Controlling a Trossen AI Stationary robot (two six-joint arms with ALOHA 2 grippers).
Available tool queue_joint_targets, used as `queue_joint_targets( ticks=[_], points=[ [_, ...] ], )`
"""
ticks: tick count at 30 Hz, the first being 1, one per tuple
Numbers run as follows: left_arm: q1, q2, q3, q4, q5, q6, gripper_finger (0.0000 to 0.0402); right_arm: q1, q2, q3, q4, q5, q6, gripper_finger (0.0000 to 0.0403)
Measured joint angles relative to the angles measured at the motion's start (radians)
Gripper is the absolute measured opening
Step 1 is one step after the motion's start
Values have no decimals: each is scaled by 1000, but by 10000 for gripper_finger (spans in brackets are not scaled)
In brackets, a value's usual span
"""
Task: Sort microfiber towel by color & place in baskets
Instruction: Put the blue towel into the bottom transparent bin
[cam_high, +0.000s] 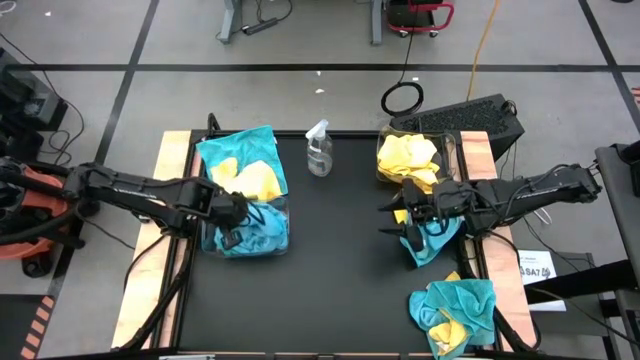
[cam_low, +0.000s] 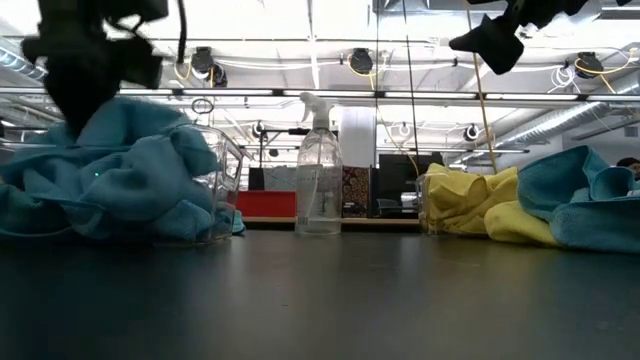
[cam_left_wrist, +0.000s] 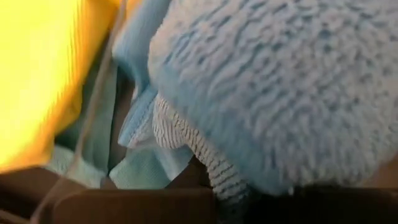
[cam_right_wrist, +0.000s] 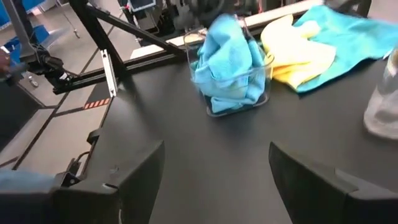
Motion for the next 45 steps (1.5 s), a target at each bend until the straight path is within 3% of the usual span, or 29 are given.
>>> queue_joint_targets(
  ticks=[9, 18, 22, 29, 32, 35, 45],
  points=[
    [1, 1, -221, 87, 24, -74, 17, 0, 36, 0, 192, 81, -89, 281],
    [-5, 0, -242, 150, -3, -179, 27, 0, 117, 0, 213, 17, -47, 281],
    [-28, 1, -227, 156, -2, -177, 75, -7, 113, 0, 223, 16, -29, 281],
    [-48, 0, -172, 137, 69, -158, 223, -34, 68, 0, 279, 32, -56, 281],
    [-48, -5, -133, 101, 100, -108, 267, -35, 66, 0, 288, 63, -73, 281],
    [-47, -10, -72, 31, 102, -74, 284, -35, 71, 0, 296, 71, -72, 281],
    [-46, -14, 122, -102, 86, -73, 287, -35, 71, 0, 286, 15, -38, 281]
  ],
)
